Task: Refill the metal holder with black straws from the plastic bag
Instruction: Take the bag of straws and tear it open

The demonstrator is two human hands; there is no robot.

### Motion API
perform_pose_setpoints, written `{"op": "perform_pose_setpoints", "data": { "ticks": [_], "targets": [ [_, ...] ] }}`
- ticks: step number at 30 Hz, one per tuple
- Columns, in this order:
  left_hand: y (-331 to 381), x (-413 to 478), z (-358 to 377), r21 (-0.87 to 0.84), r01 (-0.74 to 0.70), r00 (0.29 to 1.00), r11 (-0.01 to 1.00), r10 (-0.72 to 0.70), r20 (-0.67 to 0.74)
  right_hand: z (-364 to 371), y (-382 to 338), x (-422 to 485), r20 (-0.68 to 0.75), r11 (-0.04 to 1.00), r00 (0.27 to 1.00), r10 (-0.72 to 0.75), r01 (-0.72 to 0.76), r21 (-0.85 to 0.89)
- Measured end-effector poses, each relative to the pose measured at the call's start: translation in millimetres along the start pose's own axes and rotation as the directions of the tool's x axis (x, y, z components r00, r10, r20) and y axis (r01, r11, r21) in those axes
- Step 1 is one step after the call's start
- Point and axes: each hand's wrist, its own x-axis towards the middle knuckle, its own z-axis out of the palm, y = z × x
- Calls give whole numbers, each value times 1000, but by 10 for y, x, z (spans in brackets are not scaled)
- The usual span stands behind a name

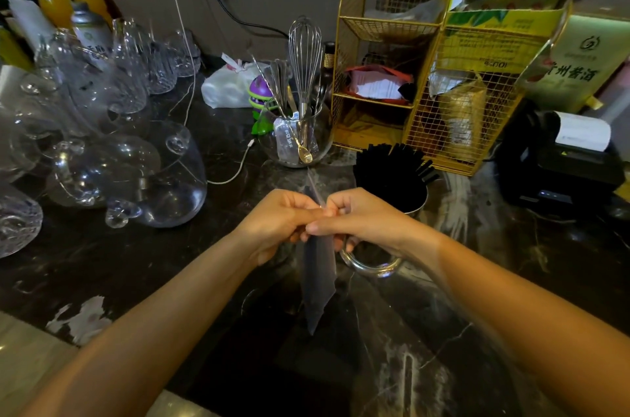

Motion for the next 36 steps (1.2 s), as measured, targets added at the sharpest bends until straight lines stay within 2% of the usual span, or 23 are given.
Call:
{"op": "perform_pose_setpoints", "data": {
  "ticks": [8,13,16,26,28,31,33,36],
  "targets": [
    [-20,-35,36,-77,-109,994,991,109,-11,-66,12,-26,57,993,998,1,-8,115],
    [-12,-34,33,-154,-115,991,981,123,42,-2,47,-19,35,932,999,0,-12,362],
    [17,-6,29,-189,-137,989,972,143,22,48,40,2,-37,872,999,11,8,489],
    [41,51,41,-120,-189,981,975,182,-63,259,70,18,-284,849,958,-30,174,500],
    [39,52,43,-123,-207,977,971,198,-81,302,44,4,-307,820,951,-39,206,534],
    [30,45,25,-193,-182,982,964,167,-92,279,26,16,-373,748,927,36,222,625],
    [12,32,-6,-156,-149,986,976,135,-98,224,39,28,-427,788,901,77,207,579],
    [3,20,-120,-6,-150,980,989,148,-135,164,50,2,-489,940,872,17,153,306]
  ]
}}
